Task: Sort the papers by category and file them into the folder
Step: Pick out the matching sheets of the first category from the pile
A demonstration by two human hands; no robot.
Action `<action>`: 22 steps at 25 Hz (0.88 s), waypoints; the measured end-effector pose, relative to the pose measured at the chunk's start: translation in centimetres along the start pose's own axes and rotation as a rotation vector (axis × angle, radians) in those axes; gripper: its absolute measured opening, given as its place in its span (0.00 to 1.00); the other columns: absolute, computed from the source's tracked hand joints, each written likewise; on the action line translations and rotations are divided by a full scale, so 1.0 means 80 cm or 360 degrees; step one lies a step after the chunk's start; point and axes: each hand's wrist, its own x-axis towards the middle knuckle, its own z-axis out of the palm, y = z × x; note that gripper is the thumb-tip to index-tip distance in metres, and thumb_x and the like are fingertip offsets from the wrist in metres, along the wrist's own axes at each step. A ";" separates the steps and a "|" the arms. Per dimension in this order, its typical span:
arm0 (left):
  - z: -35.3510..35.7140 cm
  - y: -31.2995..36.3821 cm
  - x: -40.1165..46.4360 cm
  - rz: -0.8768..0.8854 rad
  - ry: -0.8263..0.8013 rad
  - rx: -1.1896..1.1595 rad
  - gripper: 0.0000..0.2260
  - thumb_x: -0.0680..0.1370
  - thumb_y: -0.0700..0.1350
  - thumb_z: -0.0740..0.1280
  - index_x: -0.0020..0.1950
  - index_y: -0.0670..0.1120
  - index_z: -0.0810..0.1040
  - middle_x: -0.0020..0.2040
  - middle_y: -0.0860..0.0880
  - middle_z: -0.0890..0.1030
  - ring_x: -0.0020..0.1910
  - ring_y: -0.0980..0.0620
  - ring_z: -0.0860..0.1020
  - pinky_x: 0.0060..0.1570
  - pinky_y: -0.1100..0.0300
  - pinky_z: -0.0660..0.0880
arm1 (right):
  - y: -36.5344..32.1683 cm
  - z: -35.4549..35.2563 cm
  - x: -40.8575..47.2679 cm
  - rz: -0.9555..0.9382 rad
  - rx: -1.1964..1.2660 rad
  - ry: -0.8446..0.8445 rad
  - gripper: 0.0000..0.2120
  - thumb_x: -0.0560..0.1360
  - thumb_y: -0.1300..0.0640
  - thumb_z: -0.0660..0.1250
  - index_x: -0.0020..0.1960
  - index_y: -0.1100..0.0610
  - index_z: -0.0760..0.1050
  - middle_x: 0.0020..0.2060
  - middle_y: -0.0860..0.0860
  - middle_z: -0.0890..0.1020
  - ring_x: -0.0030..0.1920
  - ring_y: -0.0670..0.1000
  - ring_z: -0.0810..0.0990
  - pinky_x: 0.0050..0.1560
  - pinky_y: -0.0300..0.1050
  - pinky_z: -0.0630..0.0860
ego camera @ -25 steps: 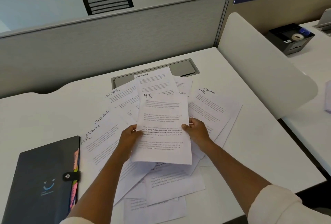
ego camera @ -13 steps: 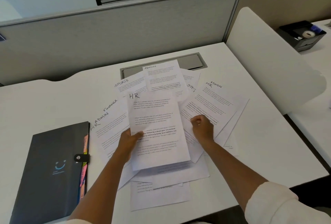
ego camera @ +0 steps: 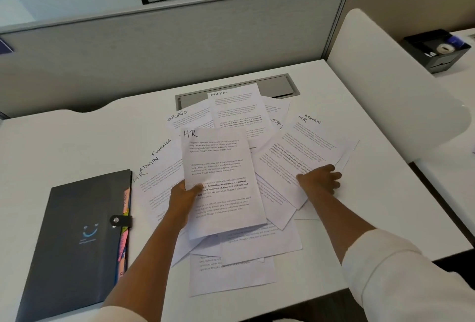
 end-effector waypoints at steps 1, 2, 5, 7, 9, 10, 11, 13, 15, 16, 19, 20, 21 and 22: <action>-0.001 0.000 0.001 -0.0003 0.0006 0.0001 0.13 0.77 0.41 0.69 0.61 0.45 0.78 0.54 0.45 0.84 0.48 0.43 0.83 0.52 0.46 0.79 | -0.004 0.001 0.001 0.0019 -0.0006 -0.0005 0.50 0.64 0.54 0.79 0.74 0.63 0.50 0.67 0.63 0.61 0.61 0.61 0.70 0.58 0.54 0.77; -0.002 -0.001 0.003 -0.0007 0.0009 -0.0005 0.13 0.77 0.41 0.70 0.61 0.45 0.78 0.54 0.45 0.84 0.49 0.43 0.83 0.53 0.44 0.79 | -0.008 0.002 0.001 0.0036 -0.0007 -0.0007 0.52 0.64 0.56 0.80 0.75 0.61 0.48 0.68 0.64 0.61 0.62 0.61 0.70 0.59 0.54 0.77; -0.006 -0.001 0.004 -0.0002 0.0027 0.0003 0.12 0.77 0.41 0.70 0.61 0.45 0.78 0.54 0.45 0.84 0.49 0.42 0.83 0.54 0.43 0.79 | -0.012 0.001 0.003 0.0068 0.0137 -0.0008 0.52 0.66 0.62 0.78 0.77 0.60 0.45 0.69 0.65 0.61 0.62 0.62 0.73 0.60 0.54 0.77; -0.008 -0.001 0.004 -0.0002 0.0034 0.0004 0.12 0.77 0.41 0.70 0.60 0.45 0.78 0.54 0.45 0.84 0.49 0.42 0.83 0.54 0.43 0.79 | -0.008 -0.002 0.001 0.0036 0.0332 -0.0007 0.49 0.68 0.67 0.74 0.77 0.60 0.45 0.67 0.65 0.65 0.61 0.62 0.76 0.59 0.55 0.78; -0.009 -0.001 0.004 -0.0001 0.0032 -0.0010 0.11 0.77 0.41 0.69 0.59 0.45 0.78 0.53 0.45 0.84 0.49 0.43 0.83 0.53 0.44 0.79 | -0.001 -0.005 -0.001 -0.0011 0.0524 0.0013 0.42 0.71 0.70 0.70 0.76 0.62 0.48 0.64 0.64 0.71 0.60 0.62 0.77 0.58 0.55 0.77; -0.010 -0.001 0.004 0.0001 0.0030 -0.0014 0.11 0.77 0.40 0.69 0.60 0.45 0.78 0.53 0.45 0.84 0.49 0.43 0.83 0.52 0.46 0.79 | 0.002 -0.007 -0.001 -0.0027 0.0606 0.0042 0.37 0.72 0.71 0.68 0.75 0.63 0.53 0.62 0.64 0.74 0.59 0.63 0.78 0.57 0.55 0.77; -0.010 -0.001 0.004 0.0005 0.0031 -0.0012 0.11 0.77 0.40 0.69 0.60 0.45 0.78 0.53 0.45 0.84 0.48 0.43 0.83 0.50 0.47 0.79 | 0.006 -0.008 0.001 -0.0053 0.0659 0.0070 0.31 0.72 0.70 0.67 0.72 0.64 0.59 0.61 0.64 0.76 0.58 0.64 0.78 0.55 0.55 0.78; -0.012 0.000 0.001 0.0022 0.0029 0.0002 0.12 0.78 0.40 0.69 0.61 0.45 0.77 0.53 0.45 0.84 0.47 0.43 0.83 0.48 0.48 0.80 | 0.012 -0.011 0.010 -0.0167 0.0705 0.0075 0.19 0.72 0.67 0.67 0.62 0.64 0.71 0.57 0.62 0.80 0.55 0.63 0.80 0.51 0.52 0.79; -0.014 0.002 0.000 0.0041 0.0030 0.0047 0.12 0.78 0.41 0.68 0.61 0.45 0.77 0.52 0.45 0.84 0.46 0.44 0.84 0.47 0.48 0.80 | 0.018 -0.018 0.020 -0.0277 0.0789 0.0023 0.10 0.74 0.62 0.66 0.55 0.61 0.77 0.53 0.58 0.83 0.51 0.60 0.81 0.51 0.51 0.80; -0.016 0.002 0.000 0.0048 0.0032 0.0072 0.11 0.78 0.42 0.68 0.61 0.46 0.77 0.52 0.46 0.84 0.46 0.44 0.84 0.48 0.47 0.80 | 0.020 -0.022 0.024 -0.0297 0.0869 -0.0009 0.10 0.75 0.60 0.66 0.55 0.60 0.78 0.53 0.56 0.83 0.51 0.59 0.81 0.53 0.50 0.79; -0.023 -0.001 0.000 0.0055 0.0039 0.0091 0.10 0.79 0.44 0.67 0.60 0.47 0.78 0.53 0.45 0.84 0.47 0.43 0.84 0.53 0.42 0.80 | 0.023 -0.040 0.033 -0.0376 0.1118 -0.0120 0.11 0.77 0.58 0.66 0.59 0.56 0.78 0.53 0.53 0.82 0.52 0.56 0.80 0.55 0.47 0.77; -0.025 -0.002 0.000 0.0061 0.0034 0.0086 0.09 0.79 0.45 0.67 0.59 0.48 0.78 0.53 0.46 0.84 0.48 0.43 0.84 0.53 0.41 0.79 | 0.022 -0.047 0.033 -0.0426 0.1184 -0.0189 0.10 0.77 0.58 0.67 0.58 0.56 0.78 0.52 0.53 0.82 0.51 0.55 0.80 0.54 0.47 0.77; -0.026 -0.003 -0.002 0.0072 0.0021 0.0073 0.08 0.79 0.47 0.67 0.58 0.48 0.78 0.52 0.46 0.84 0.48 0.43 0.84 0.54 0.40 0.79 | 0.021 -0.052 0.031 -0.0470 0.1235 -0.0272 0.10 0.78 0.59 0.67 0.58 0.56 0.78 0.52 0.53 0.82 0.50 0.54 0.81 0.52 0.45 0.77; -0.026 -0.004 -0.003 0.0085 0.0007 0.0057 0.08 0.79 0.48 0.67 0.57 0.49 0.78 0.52 0.46 0.85 0.48 0.43 0.84 0.54 0.40 0.79 | 0.019 -0.057 0.026 -0.0501 0.1274 -0.0355 0.10 0.78 0.59 0.67 0.59 0.57 0.78 0.51 0.52 0.82 0.49 0.53 0.80 0.49 0.43 0.76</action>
